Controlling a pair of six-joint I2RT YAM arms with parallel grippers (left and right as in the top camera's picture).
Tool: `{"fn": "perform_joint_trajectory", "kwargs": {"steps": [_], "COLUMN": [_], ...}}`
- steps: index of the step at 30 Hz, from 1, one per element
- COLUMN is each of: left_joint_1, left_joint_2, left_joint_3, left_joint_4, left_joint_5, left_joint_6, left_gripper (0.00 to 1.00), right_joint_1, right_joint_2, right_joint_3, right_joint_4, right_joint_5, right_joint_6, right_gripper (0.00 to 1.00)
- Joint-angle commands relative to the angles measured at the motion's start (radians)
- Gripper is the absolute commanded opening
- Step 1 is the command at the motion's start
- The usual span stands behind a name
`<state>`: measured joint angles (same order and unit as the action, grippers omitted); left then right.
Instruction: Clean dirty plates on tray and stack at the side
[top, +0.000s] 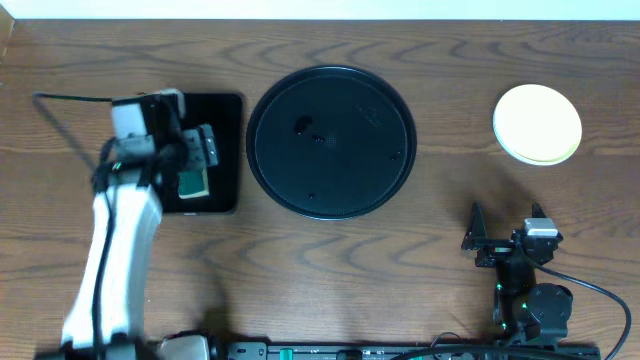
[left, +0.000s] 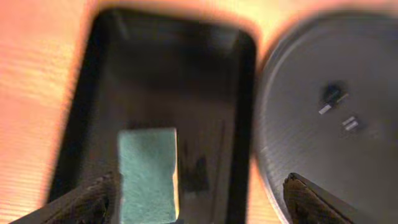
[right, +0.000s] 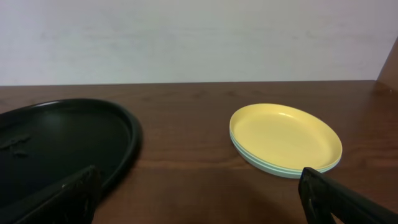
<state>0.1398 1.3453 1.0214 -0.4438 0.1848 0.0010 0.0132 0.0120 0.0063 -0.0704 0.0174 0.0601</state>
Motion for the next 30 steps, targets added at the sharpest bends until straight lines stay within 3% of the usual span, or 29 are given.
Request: {"fn": "perform_joint_trajectory", "kwargs": {"steps": [1,12,22,26,30], "left_joint_1": [0.001,0.001,-0.025,-0.044,-0.076], "left_joint_2": [-0.160,-0.663,-0.937,-1.057,-1.181], "left_joint_3": [0.002,0.002,-0.030,-0.134,-0.294], "left_joint_4": [0.000,-0.089,-0.511,-0.509,-0.361], "left_joint_5": [-0.047,-0.048,-0.001,0.041,0.057], "left_joint_6": [0.006,0.007,-0.005,-0.005,-0.005], "left_gripper": [0.86,0.86,0.86,0.86,0.86], "right_joint_1": [-0.012,-0.012,-0.012,-0.012,-0.012], "right_joint_2": [-0.007,-0.007,-0.007,-0.007,-0.007], "right_joint_3": [-0.001,-0.001,-0.001,-0.001,-0.001], "right_joint_4": [-0.004,-0.004,-0.004,-0.004,-0.004], "right_joint_5": [-0.003,-0.003,-0.003,-0.003,-0.003], "right_joint_6": [0.010,0.010,0.010,0.010,0.010], "right_gripper": [0.99,0.99,0.99,0.99,0.99]}}
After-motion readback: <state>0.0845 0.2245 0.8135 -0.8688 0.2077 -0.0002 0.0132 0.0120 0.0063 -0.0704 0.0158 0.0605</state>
